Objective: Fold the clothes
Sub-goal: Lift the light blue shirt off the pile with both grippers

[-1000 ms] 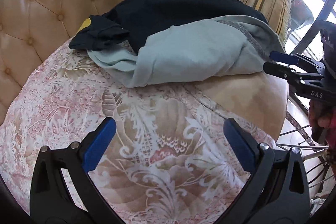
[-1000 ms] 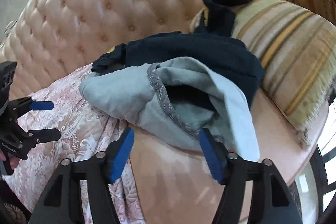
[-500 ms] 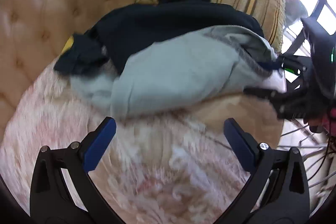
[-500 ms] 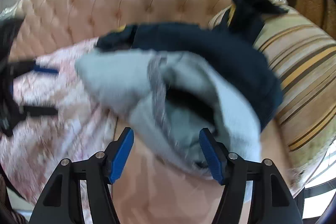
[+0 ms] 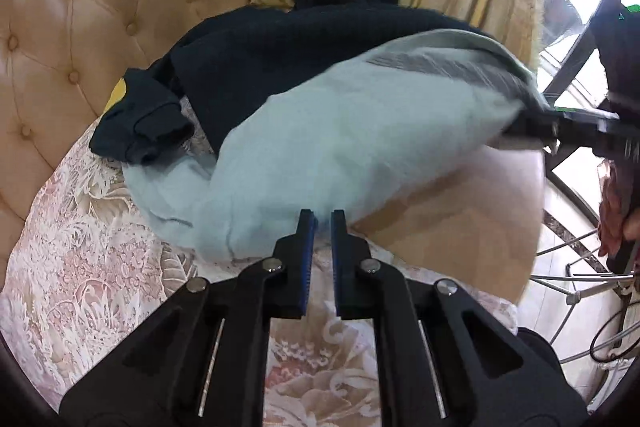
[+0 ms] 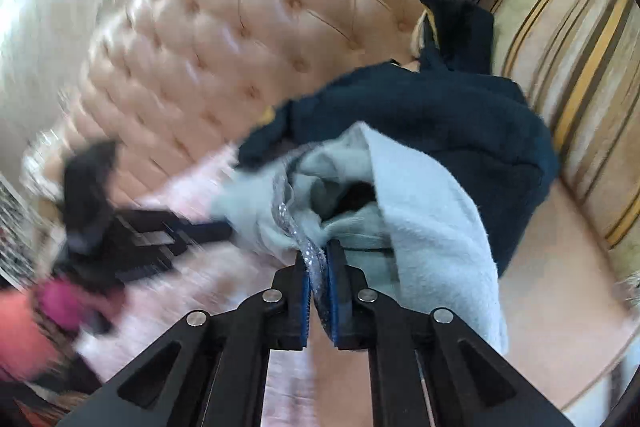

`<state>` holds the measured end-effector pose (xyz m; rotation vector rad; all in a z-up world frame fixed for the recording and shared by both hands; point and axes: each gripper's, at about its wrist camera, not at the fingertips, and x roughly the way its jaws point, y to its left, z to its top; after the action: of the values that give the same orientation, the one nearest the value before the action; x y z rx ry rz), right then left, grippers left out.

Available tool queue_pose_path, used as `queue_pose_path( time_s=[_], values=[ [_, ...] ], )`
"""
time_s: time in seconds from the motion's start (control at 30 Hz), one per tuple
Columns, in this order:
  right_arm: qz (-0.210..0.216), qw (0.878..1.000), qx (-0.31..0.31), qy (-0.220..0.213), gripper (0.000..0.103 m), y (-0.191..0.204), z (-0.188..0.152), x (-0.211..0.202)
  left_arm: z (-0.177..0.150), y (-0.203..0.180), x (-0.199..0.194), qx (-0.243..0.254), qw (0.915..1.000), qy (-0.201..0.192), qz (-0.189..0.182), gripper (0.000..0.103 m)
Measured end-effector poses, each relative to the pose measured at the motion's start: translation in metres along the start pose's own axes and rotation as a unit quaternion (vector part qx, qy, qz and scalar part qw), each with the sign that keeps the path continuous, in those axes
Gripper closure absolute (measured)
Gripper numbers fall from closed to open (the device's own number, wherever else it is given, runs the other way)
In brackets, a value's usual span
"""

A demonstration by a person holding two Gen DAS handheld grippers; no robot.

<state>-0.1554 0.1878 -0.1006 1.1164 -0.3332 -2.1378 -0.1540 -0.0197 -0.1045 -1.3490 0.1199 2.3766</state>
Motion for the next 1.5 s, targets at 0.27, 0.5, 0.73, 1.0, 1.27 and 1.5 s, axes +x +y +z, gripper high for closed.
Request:
queue_pose_path(
  time_s=[0.27,0.5,0.73,1.0,1.27,1.5],
  values=[
    [0.163,0.980,0.102,-0.053,0.097,0.035,0.060,-0.028,-0.002,-0.019,-0.057,-0.024,0.9949,-0.092,-0.033,0.000],
    [0.212,0.971,0.081,-0.073,0.096,0.109,0.114,-0.070,0.016,-0.058,-0.117,0.022,0.9812,-0.191,-0.010,0.000],
    [0.237,0.968,0.045,-0.069,0.096,0.178,0.119,-0.097,0.023,-0.074,-0.160,-0.015,0.9527,-0.303,0.012,0.002],
    [0.246,0.964,0.050,-0.083,0.096,0.202,0.109,-0.116,0.009,-0.068,-0.188,0.015,0.9538,-0.292,0.071,0.088],
    [0.236,0.966,0.049,-0.099,0.092,0.212,0.095,-0.112,-0.009,-0.052,-0.221,0.096,0.9634,-0.224,0.113,0.089],
    [0.128,0.989,0.038,-0.061,0.060,0.188,0.031,-0.077,-0.036,-0.020,-0.194,0.050,0.9890,-0.123,0.064,0.089]
  ],
)
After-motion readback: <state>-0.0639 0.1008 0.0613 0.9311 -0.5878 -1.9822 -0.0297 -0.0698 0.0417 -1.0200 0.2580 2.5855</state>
